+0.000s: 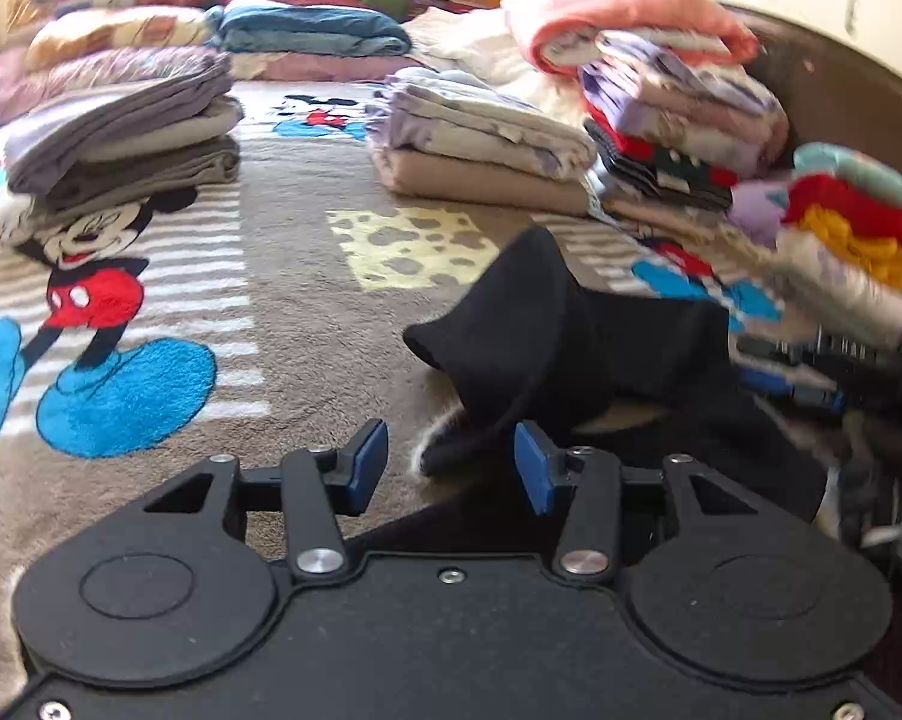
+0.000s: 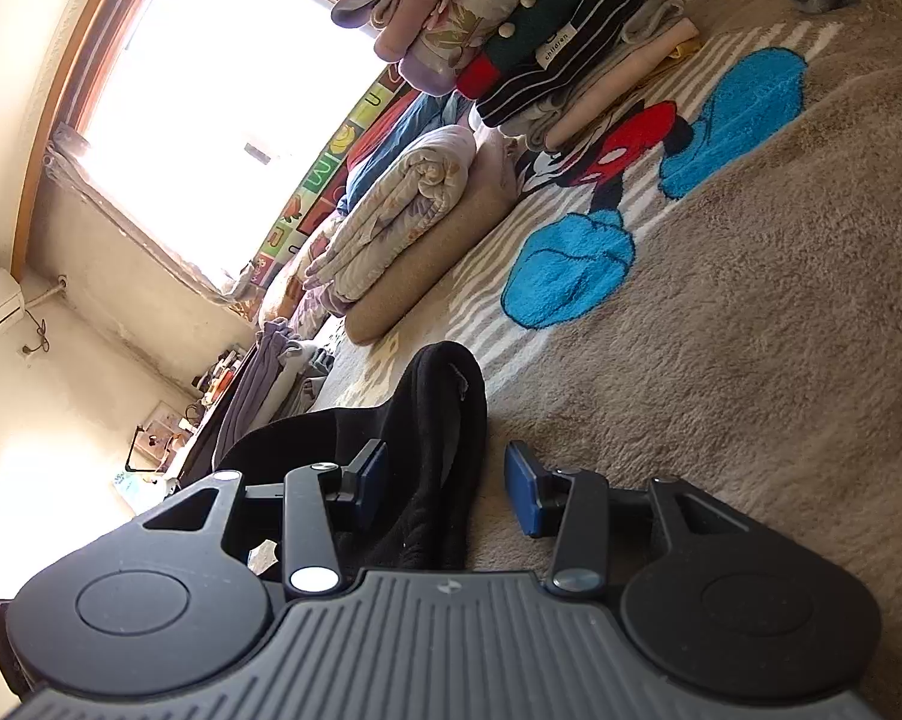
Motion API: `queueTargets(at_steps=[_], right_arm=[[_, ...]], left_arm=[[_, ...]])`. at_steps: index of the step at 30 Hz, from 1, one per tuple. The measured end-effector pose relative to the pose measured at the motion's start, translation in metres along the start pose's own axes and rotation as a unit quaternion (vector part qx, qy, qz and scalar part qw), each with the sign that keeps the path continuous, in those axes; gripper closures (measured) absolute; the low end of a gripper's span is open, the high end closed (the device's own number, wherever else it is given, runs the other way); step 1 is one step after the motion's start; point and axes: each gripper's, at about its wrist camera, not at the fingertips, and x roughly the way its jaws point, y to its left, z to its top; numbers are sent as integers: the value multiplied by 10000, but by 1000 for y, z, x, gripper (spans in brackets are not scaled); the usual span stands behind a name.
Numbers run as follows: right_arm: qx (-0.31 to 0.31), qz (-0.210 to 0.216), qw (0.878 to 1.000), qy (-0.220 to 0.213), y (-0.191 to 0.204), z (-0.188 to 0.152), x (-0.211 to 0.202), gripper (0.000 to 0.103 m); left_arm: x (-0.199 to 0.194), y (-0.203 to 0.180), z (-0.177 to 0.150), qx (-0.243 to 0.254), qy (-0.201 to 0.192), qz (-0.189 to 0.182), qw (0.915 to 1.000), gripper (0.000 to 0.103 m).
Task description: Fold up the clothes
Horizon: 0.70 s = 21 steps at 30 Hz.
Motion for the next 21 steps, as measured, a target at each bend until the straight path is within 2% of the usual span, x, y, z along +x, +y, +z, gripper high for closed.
queueTargets(at_steps=[3, 5, 6, 7, 8, 10, 13, 16, 18, 21], right_arm=[[-45, 24, 10000, -2, 0, -1, 1, 59], [-69, 43, 10000, -9, 0, -2, 1, 59], [-78, 53, 10000, -12, -1, -2, 1, 59], [-79, 67, 9999, -15, -1, -2, 1, 59], [-76, 82, 9999, -20, -1, -2, 1, 59], [-60, 117, 9999, -29, -2, -2, 1, 59], [-36, 159, 9999, -34, -3, -2, 1, 59], [-25, 183, 9998, -39, -4, -2, 1, 59], [-23, 191, 9998, -43, -4, -3, 1, 59], [-18, 202, 9998, -52, -4, -3, 1, 59]], left_arm=[[13, -22, -7, 666, 46, 215, 9975, 58], [23, -28, -7, 860, 38, 473, 9952, 58], [26, -27, -6, 826, -6, 564, 9950, 63], [29, -26, -4, 764, -59, 647, 9950, 77], [26, -23, 0, 624, -137, 601, 9961, 94], [16, -16, 11, 307, -305, 447, 9981, 100], [2, -6, 26, -170, -555, 214, 9981, 101], [-12, 4, 42, -646, -803, -19, 9947, 101], [-22, 14, 52, -1076, -858, -322, 9900, 101], [-26, 39, 57, -1862, -864, -562, 9771, 101]])
